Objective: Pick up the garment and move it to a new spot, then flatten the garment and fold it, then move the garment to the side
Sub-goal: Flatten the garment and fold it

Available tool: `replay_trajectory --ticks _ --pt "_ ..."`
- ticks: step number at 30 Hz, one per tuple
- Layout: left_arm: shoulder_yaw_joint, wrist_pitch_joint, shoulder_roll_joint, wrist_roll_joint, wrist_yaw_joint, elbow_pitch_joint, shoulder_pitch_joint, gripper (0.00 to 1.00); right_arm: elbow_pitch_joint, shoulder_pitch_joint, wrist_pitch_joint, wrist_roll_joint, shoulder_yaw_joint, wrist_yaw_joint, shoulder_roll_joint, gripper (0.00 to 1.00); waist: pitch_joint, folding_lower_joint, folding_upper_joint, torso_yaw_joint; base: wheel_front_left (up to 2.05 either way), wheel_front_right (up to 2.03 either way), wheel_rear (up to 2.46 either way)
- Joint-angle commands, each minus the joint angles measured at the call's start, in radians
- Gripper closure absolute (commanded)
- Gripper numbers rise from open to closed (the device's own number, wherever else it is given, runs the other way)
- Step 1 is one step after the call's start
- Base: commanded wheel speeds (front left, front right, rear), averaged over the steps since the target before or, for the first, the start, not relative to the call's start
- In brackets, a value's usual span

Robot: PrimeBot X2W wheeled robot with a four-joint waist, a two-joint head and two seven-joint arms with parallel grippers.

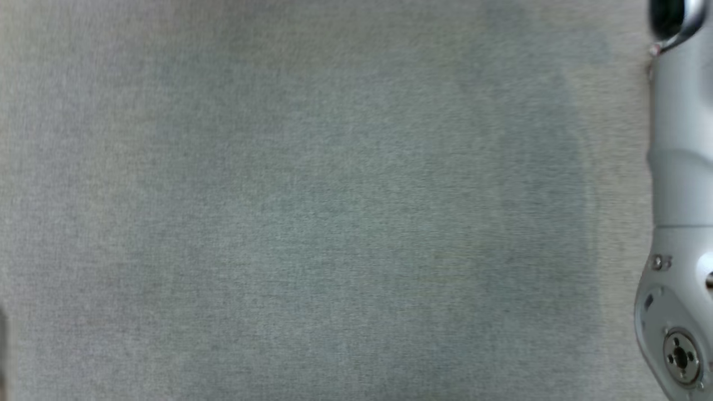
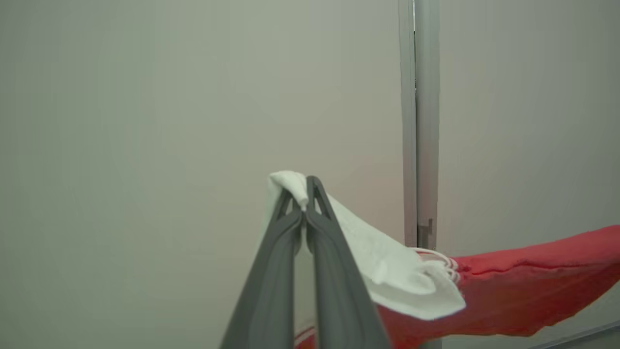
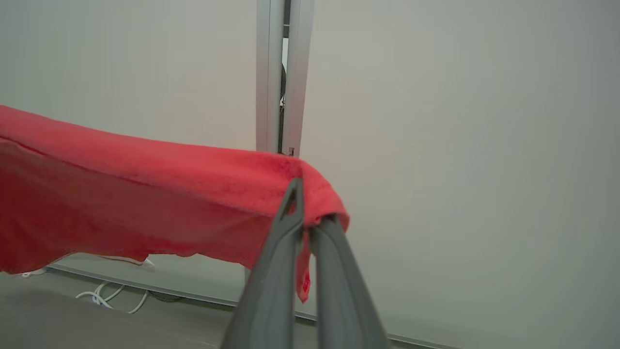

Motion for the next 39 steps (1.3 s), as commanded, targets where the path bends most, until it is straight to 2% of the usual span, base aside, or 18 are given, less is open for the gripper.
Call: replay_trajectory --ticks 1,5,10,17,20,24,33,39 --pt "0.002 -0.028 -0.013 -0.016 -0.004 0.023 0.044 1.00 0.038 0.034 -0.024 -0.023 -0.011 0.000 -0.003 1.00 0.029 -0.0002 0.0000 0.025 0.00 0.00 0.00" --pt "0.000 -0.104 -0.045 -0.060 -0.017 0.078 0.160 1.00 0.141 0.072 -0.090 -0.061 -0.036 0.000 -0.003 1.00 0.051 -0.0002 0.0000 0.037 0.00 0.00 0.00" --pt "-0.001 -0.180 -0.062 -0.097 -0.031 0.099 0.252 1.00 0.221 0.110 -0.153 -0.049 -0.033 0.000 -0.003 1.00 0.060 -0.0002 0.0000 0.040 0.00 0.00 0.00" --pt "0.017 -0.268 -0.072 -0.143 -0.041 0.006 0.429 1.00 0.243 0.197 -0.211 0.026 0.010 0.000 -0.002 1.00 0.037 -0.0002 0.0000 0.043 0.00 0.00 0.00" --pt "0.034 -0.283 -0.072 -0.151 -0.040 -0.061 0.518 1.00 0.205 0.254 -0.216 0.077 0.043 0.000 -0.002 1.00 0.015 -0.0002 0.0000 0.043 0.00 0.00 0.00" --pt "0.071 -0.293 -0.071 -0.138 -0.015 -0.161 0.655 1.00 0.090 0.368 -0.217 0.124 0.080 0.000 -0.002 1.00 -0.028 -0.0002 0.0000 0.041 0.00 0.00 0.00" --pt "0.102 -0.293 -0.087 -0.125 -0.006 -0.351 0.972 1.00 -0.133 0.688 -0.217 0.204 0.116 0.000 -0.002 1.00 -0.210 -0.0002 0.0000 0.042 0.00 0.00 0.00" --pt "0.117 -0.275 -0.066 -0.134 0.038 -0.500 1.200 1.00 -0.300 0.911 -0.200 0.257 0.138 0.000 -0.002 1.00 -0.331 -0.0002 0.0000 0.012 0.00 0.00 0.00"
